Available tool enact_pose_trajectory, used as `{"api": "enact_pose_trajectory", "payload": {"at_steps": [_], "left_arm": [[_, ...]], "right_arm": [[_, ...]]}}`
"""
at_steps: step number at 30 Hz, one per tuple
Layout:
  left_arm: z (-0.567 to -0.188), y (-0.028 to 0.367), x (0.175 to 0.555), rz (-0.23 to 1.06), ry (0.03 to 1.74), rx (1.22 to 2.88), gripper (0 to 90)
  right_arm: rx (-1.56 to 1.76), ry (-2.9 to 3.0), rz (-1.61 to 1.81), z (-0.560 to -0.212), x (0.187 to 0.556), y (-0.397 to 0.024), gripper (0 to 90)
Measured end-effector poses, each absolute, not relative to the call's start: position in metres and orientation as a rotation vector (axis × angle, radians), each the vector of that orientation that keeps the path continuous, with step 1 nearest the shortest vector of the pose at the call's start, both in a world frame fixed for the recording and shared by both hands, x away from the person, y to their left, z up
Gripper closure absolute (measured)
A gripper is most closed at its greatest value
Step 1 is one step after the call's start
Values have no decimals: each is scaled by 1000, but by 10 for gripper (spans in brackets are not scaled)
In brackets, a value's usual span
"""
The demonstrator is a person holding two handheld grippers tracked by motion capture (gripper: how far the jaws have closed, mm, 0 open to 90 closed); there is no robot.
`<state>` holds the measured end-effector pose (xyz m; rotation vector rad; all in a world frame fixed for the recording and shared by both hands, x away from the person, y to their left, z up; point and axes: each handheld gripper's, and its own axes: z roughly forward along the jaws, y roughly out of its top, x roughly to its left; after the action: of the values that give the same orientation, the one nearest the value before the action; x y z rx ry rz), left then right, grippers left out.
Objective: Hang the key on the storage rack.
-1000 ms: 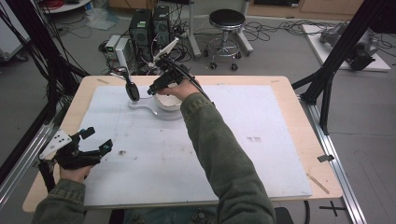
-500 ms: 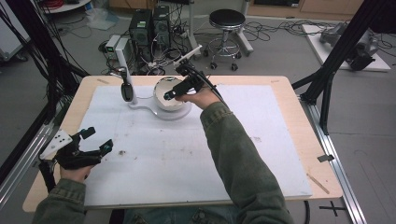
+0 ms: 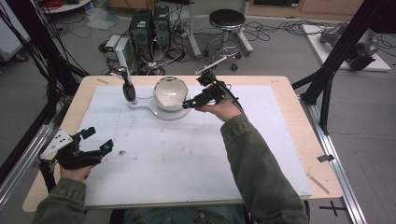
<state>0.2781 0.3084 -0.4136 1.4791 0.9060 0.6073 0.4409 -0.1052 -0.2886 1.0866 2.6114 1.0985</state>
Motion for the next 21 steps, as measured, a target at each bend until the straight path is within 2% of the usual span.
{"api": "enact_pose_trajectory", "payload": {"at_steps": [21], "left_arm": [[-413, 306, 278, 617, 905, 1487, 62]], "right_arm": [[1207, 2526, 1156, -335, 410, -188, 5]]}}
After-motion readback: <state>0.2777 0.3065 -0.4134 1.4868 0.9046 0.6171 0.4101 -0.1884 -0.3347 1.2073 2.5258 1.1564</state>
